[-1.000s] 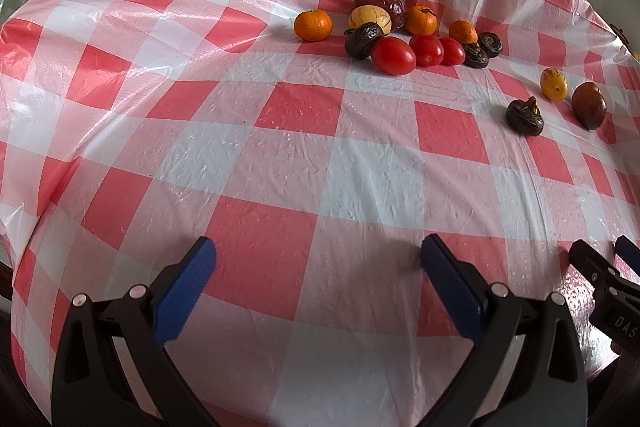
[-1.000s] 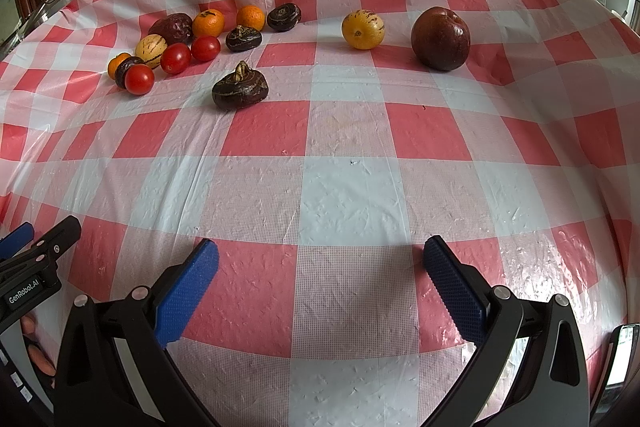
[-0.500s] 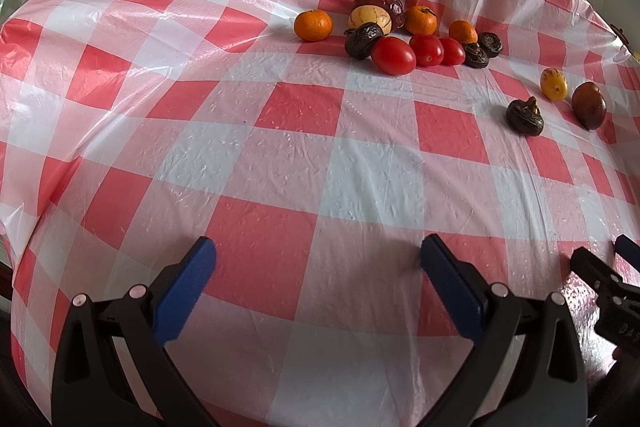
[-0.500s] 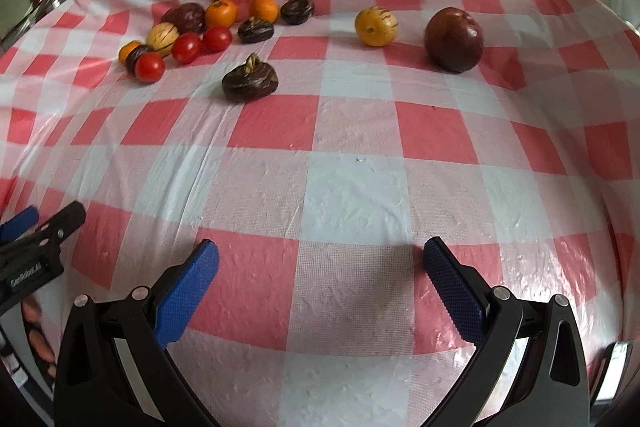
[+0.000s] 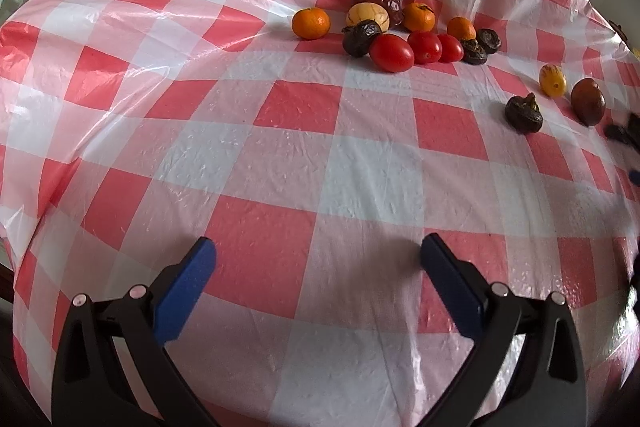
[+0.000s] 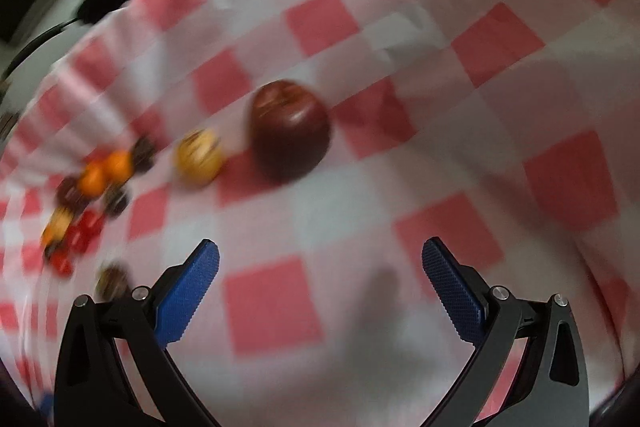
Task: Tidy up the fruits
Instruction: 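Grasp the red apple with the right tool while the left tool grasps a dark brown fruit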
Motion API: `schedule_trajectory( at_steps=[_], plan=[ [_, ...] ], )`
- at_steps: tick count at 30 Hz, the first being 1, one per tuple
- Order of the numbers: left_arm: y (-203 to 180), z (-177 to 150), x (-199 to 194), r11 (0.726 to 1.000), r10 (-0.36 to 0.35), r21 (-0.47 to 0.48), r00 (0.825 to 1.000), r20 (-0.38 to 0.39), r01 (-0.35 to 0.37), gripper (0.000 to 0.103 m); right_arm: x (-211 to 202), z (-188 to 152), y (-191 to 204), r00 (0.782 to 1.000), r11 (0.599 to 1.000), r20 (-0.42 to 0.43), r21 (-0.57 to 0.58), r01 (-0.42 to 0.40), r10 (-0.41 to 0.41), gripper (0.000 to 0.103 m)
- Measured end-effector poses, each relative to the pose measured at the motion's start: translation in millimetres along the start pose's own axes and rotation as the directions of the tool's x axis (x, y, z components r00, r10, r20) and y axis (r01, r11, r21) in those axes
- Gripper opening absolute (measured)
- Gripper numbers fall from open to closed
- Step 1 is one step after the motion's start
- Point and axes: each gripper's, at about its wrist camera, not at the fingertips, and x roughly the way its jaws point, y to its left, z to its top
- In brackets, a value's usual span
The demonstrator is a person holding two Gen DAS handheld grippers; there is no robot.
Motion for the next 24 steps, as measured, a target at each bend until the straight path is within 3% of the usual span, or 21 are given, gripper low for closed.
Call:
schedule_trajectory(
  at_steps=[5,9,11,15,18,24],
  plan=[
    [1,-2,3,1.000,-0.003,0.002,1.000,0.000,0.003,0.102,37,33,22,0.992,0.986,-0.027,-0.115,0.121,-0.124,0.097],
    [-2,-5,-2,1.000,0.007,0.015,1.000,0.020,-0.007,0.101,58,49,37,0.988,0.974,-0.032,-0.178,0.142,-0.150,0.088],
    [-13,-6,-11,0.998,0.004,0.063,0.998,0.066,-0.008,0.100,68,60,35,0.988,0.976,-0.039,-0.166,0.143,-0.151,0.080],
    [-47,6,-16,0.986,-0.140,0.103,0.986,0.095,0.130,0.100,82,73,30,0.991,0.981,-0.050,-0.159,0.111,-0.120,0.076],
    [-82,26,-2,0.977,-0.179,0.132,0.981,0.081,0.167,0.099,82,76,30,0.994,0.979,-0.030,-0.180,0.095,-0.102,0.061],
    [-142,65,31,0.966,-0.209,0.169,0.976,0.057,0.197,0.085,75,73,14,0.999,0.996,-0.011,-0.080,0.041,-0.042,0.061]
  ],
)
